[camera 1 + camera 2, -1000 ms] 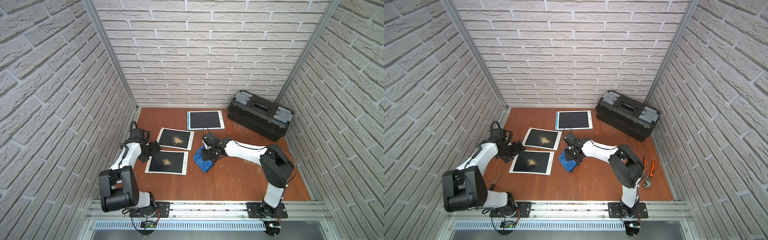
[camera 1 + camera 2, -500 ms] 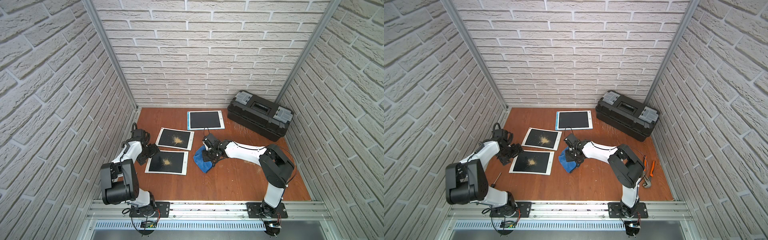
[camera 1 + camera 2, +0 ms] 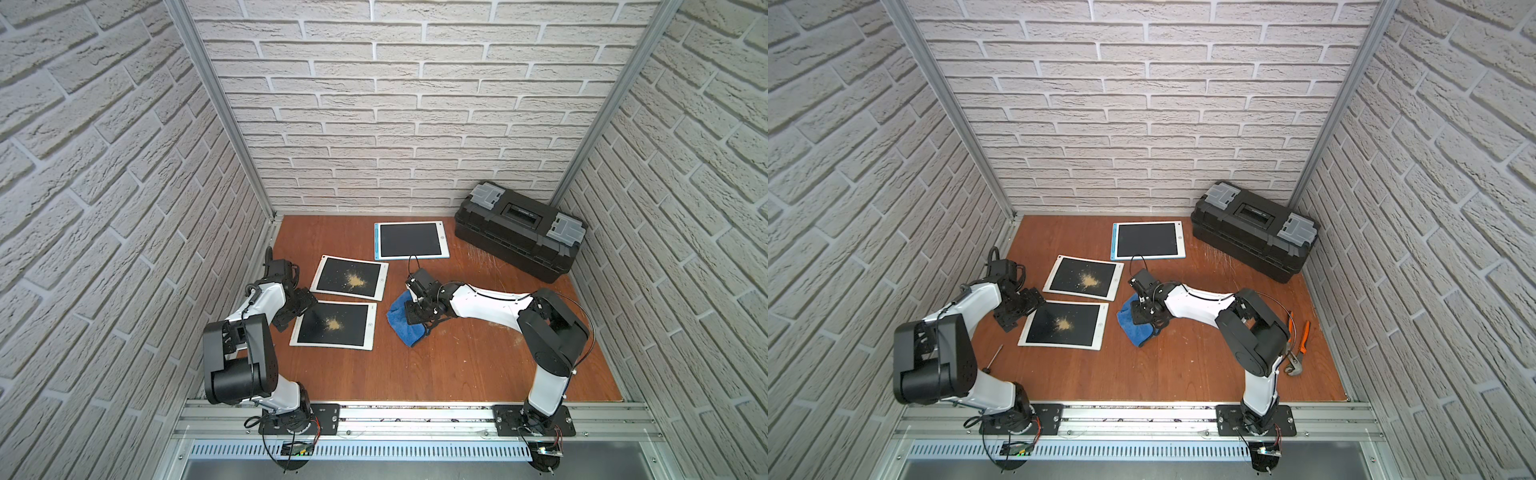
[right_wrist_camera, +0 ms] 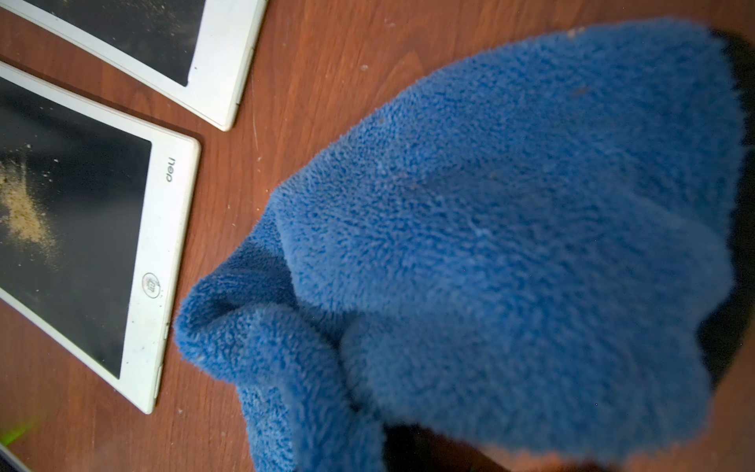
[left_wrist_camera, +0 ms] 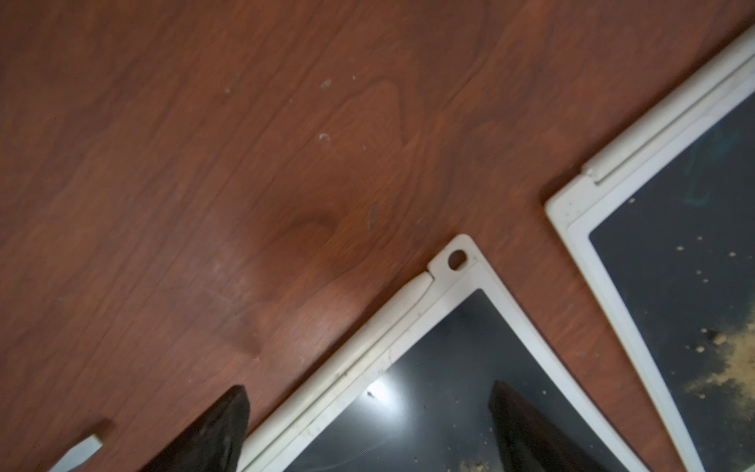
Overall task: Wipe the drawing tablet
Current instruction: Move the drawing tablet to the center of the board.
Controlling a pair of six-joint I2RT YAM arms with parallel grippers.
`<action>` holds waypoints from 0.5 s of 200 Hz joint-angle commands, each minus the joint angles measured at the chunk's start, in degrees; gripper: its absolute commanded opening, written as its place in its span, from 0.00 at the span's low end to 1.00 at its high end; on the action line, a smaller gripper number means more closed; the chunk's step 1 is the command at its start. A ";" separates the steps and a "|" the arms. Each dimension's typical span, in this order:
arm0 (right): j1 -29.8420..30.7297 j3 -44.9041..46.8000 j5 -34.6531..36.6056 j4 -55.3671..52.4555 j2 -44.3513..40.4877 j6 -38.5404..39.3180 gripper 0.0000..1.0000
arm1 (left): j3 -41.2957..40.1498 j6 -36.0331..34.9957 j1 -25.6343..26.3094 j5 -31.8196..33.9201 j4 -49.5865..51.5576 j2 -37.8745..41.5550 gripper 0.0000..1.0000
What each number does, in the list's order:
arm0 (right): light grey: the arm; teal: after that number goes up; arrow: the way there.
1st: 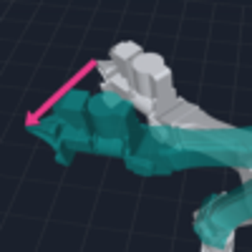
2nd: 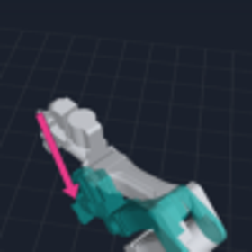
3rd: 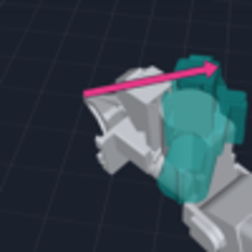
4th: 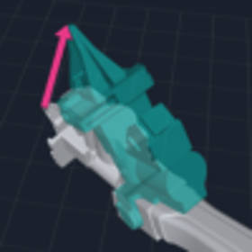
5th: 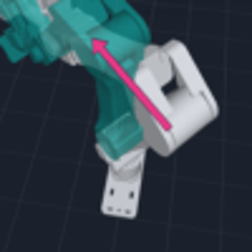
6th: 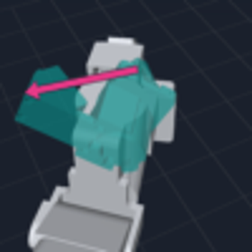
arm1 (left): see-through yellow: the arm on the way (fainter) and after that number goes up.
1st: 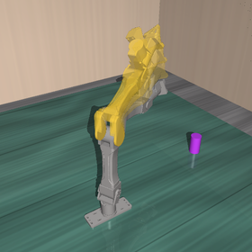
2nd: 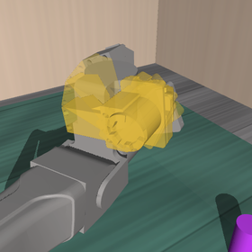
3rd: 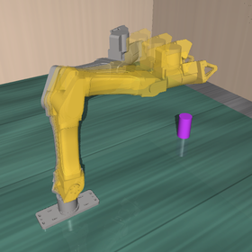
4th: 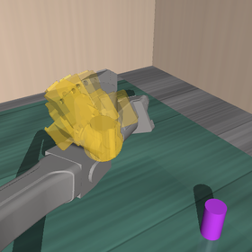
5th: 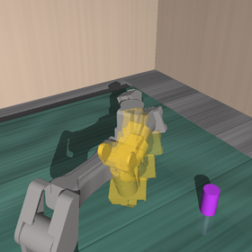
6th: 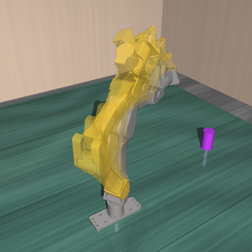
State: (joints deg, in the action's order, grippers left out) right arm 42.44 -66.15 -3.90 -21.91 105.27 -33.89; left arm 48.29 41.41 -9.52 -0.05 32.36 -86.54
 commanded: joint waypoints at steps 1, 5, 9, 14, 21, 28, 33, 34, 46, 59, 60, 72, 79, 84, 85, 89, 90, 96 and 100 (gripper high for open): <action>-0.37 0.93 0.45 0.22 -2.59 -0.15 0.03 | -1.07 2.18 1.68 -0.46 -3.34 -1.76 0.93; -0.41 1.07 0.55 0.14 -2.76 -0.21 0.03 | -1.01 2.19 2.07 -0.73 -3.71 -2.08 0.93; -0.46 1.10 0.64 0.03 -2.86 -0.12 0.03 | -1.08 2.19 2.64 -0.79 -4.06 -2.26 0.93; -0.65 1.24 0.73 -0.05 -3.09 -0.12 0.03 | -1.15 2.19 3.32 -0.80 -4.43 -2.46 0.93; -0.85 1.36 0.76 -0.22 -3.38 -0.04 0.03 | -1.19 2.35 4.15 -0.90 -4.94 -2.74 0.93; -1.02 1.59 0.82 -0.41 -3.69 -0.03 0.03 | -1.31 2.57 4.79 -1.05 -5.47 -2.88 0.93; -1.26 1.74 0.74 -0.60 -3.94 0.05 0.03 | -1.45 2.70 5.22 -1.21 -5.82 -2.93 0.93; -1.32 1.73 0.74 -0.68 -3.98 0.10 0.03 | -1.49 2.75 5.26 -1.28 -5.91 -2.93 0.93; -1.80 2.27 0.82 -1.07 -4.77 0.22 0.03 | -1.87 3.30 6.04 -2.51 -6.40 -2.89 0.93; -2.38 3.16 1.30 -1.69 -6.13 0.48 0.03 | -2.56 3.97 7.08 -3.60 -6.78 -2.22 0.93; -2.45 3.19 1.37 -1.76 -6.26 0.49 0.03 | -2.58 4.00 7.16 -3.66 -6.78 -2.13 0.93; -3.19 4.27 1.91 -2.32 -7.75 0.69 0.03 | -3.43 4.52 8.60 -3.82 -6.78 -0.93 0.93; -3.72 4.88 2.24 -2.80 -8.50 0.84 0.03 | -3.99 4.83 9.55 -3.97 -6.87 -0.05 0.93; -4.12 5.29 2.65 -3.23 -9.01 1.01 0.03 | -4.42 5.14 10.21 -4.15 -6.96 0.55 0.93; -4.20 5.35 2.70 -3.31 -9.11 1.06 0.03 | -4.52 5.20 10.35 -4.16 -7.00 0.66 0.93; -4.55 5.74 3.02 -3.66 -9.49 1.15 0.03 | -4.86 5.53 11.14 -4.27 -7.04 1.17 0.93; -4.60 5.84 3.11 -3.80 -9.57 1.17 0.03 | -5.00 5.57 11.30 -4.26 -7.09 1.27 0.93; -5.15 6.42 3.49 -4.30 -10.13 1.34 0.03 | -5.45 6.00 12.42 -4.46 -7.20 2.00 0.93; -5.50 6.82 3.75 -4.63 -10.49 1.49 0.03 | -5.78 6.36 13.33 -4.49 -7.30 2.39 0.93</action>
State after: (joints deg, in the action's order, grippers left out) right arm 38.79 -61.25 -2.63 -24.18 98.43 -33.58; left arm 45.21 44.80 0.14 -1.61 25.43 -86.59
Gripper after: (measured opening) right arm 0.091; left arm 0.931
